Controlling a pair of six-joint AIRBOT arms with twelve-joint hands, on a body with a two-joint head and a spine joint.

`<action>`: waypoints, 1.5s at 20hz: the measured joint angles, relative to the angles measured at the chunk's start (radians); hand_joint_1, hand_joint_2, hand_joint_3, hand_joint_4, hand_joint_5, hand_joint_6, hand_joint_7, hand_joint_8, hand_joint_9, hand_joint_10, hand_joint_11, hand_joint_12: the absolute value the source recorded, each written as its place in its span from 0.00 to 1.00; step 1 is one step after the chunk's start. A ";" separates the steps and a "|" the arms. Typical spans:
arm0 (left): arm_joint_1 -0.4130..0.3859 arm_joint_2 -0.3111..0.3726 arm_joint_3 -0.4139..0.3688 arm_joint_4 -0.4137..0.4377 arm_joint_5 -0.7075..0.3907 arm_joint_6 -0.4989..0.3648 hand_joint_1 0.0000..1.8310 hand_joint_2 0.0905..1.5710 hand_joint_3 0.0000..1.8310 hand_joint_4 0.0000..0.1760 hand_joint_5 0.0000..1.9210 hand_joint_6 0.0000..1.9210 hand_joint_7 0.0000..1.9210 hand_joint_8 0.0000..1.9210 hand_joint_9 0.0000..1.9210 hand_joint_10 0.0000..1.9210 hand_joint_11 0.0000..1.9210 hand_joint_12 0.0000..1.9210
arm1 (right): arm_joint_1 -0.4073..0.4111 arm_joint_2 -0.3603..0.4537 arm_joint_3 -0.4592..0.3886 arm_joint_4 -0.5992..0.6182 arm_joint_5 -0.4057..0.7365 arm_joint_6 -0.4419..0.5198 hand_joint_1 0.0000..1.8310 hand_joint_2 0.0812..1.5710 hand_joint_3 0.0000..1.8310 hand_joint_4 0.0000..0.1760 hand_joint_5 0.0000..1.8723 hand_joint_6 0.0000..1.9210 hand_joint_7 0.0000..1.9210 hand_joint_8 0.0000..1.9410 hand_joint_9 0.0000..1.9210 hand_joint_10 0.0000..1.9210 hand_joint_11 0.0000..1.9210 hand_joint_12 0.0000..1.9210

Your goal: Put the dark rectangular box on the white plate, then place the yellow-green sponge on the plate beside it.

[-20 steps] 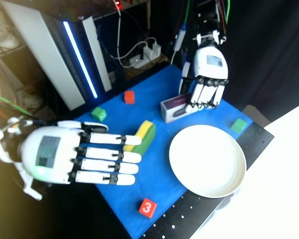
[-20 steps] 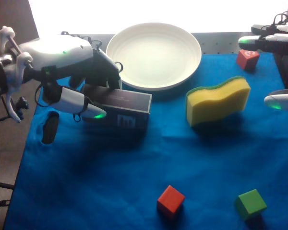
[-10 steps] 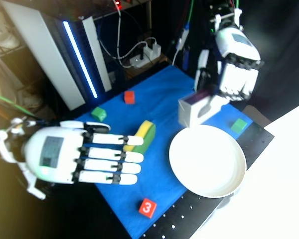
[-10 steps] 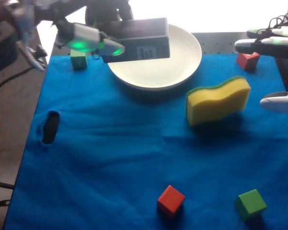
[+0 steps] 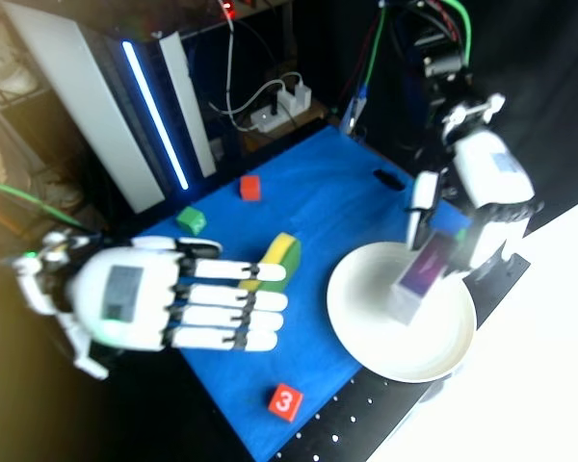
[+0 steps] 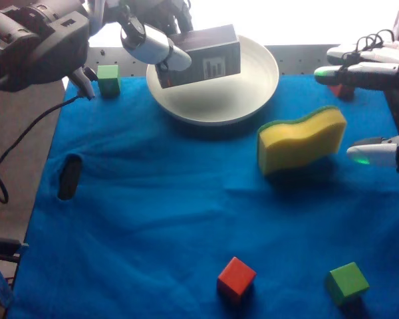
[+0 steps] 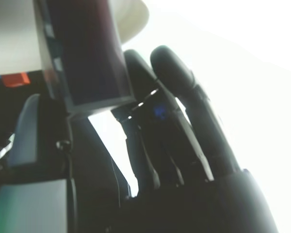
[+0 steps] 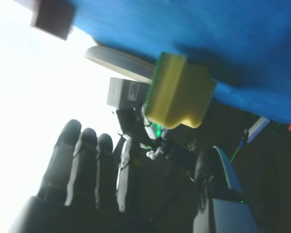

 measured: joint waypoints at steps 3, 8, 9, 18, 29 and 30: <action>0.000 0.001 -0.003 -0.004 -0.014 0.001 0.43 0.59 0.00 0.70 0.21 0.00 0.24 0.00 0.20 0.02 0.00 0.08 | 0.000 0.001 0.003 0.003 -0.002 0.000 0.41 0.67 0.00 0.26 0.17 0.00 0.08 0.00 0.07 0.00 0.00 0.23; -0.006 0.100 -0.137 -0.002 -0.125 0.001 0.43 0.58 0.00 0.62 0.20 0.00 0.22 0.00 0.24 0.01 0.00 0.59 | 0.000 -0.011 0.003 0.000 -0.005 0.000 0.40 0.64 0.00 0.35 0.19 0.00 0.10 0.00 0.08 0.00 0.00 0.24; -0.005 0.126 -0.169 -0.001 -0.153 0.001 0.43 0.58 0.00 0.66 0.19 0.00 0.21 0.00 0.23 0.00 0.00 0.53 | 0.000 -0.012 0.003 0.000 -0.005 0.000 0.40 0.63 0.00 0.40 0.19 0.00 0.11 0.00 0.08 0.00 0.00 0.26; 0.262 0.407 -0.526 -0.073 -0.438 0.096 0.45 0.54 0.00 0.44 0.14 0.00 0.10 0.01 0.04 0.01 0.00 0.04 | 0.029 -0.032 0.025 -0.003 -0.046 0.003 0.39 0.62 0.00 0.39 0.23 0.00 0.16 0.00 0.13 0.00 0.00 0.43; 0.467 0.546 -0.713 -0.240 -0.659 0.204 0.48 0.53 0.00 0.46 0.13 0.00 0.08 0.00 0.01 0.00 0.01 0.00 | 0.145 -0.105 0.092 -0.094 -0.172 0.003 0.65 0.62 0.00 0.00 0.63 0.36 0.55 0.67 0.55 0.79 0.51 0.92; 0.467 0.550 -0.713 -0.242 -0.673 0.205 0.48 0.54 0.00 0.44 0.12 0.00 0.08 0.00 0.03 0.01 0.04 0.02 | 0.155 -0.105 0.096 -0.091 -0.174 0.004 0.65 0.63 0.00 0.00 0.62 0.37 0.54 0.66 0.54 0.79 0.49 0.91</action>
